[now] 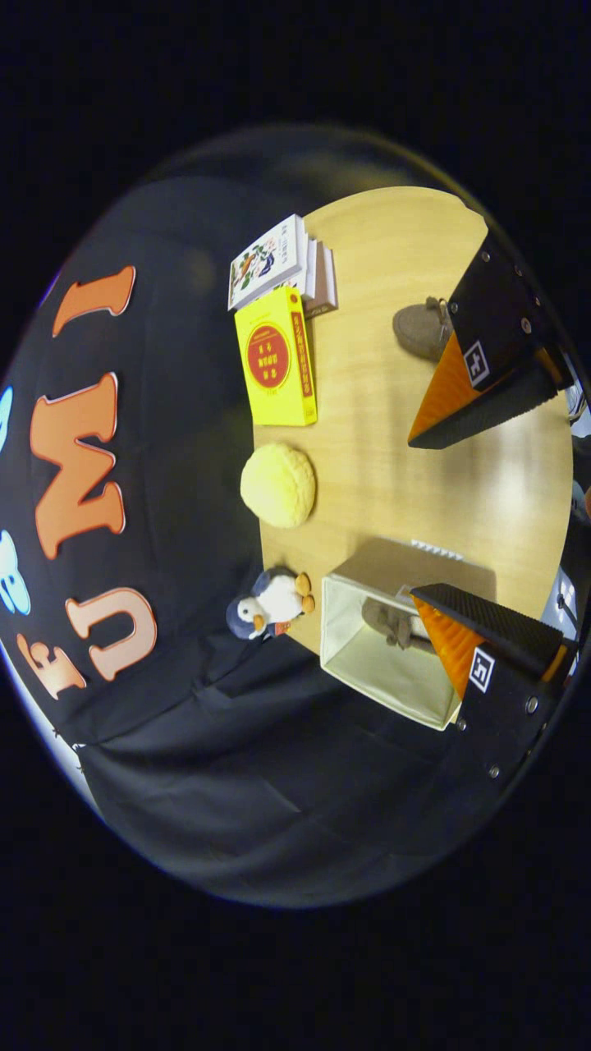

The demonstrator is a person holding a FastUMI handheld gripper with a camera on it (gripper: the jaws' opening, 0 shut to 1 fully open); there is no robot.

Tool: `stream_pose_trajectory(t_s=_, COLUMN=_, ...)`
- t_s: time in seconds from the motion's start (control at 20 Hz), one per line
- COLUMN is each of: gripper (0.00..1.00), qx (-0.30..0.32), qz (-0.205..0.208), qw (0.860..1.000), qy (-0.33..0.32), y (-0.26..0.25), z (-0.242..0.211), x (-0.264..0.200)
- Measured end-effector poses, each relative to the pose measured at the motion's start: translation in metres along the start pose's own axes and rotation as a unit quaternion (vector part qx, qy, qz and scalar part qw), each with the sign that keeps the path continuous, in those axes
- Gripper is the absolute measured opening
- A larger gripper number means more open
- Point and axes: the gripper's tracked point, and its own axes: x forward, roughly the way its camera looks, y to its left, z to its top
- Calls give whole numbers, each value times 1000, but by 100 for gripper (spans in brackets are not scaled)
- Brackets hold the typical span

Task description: Open the storage box then place both shoes into the box .Put the left shoe in first, then the right shoe, with the right side of both shoes facing outward in a uniform manner.

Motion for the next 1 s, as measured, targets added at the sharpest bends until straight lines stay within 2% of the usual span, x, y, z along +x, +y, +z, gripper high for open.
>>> stream_pose_trajectory(t_s=0.25, gripper=99, qx=18, qz=-41, qw=999, qy=15, y=-77, z=-28, x=-8)
stream_pose_trajectory(t_s=0.55, gripper=99, qx=32, qz=-88, qw=994, qy=58, y=-158, z=-83, x=-1)
stream_pose_trajectory(t_s=0.8, gripper=98, qx=40, qz=-112, qw=987, qy=110, y=-210, z=-138, x=30)
stream_pose_trajectory(t_s=1.0, gripper=90, qx=47, qz=-114, qw=987, qy=102, y=-230, z=-144, x=62)
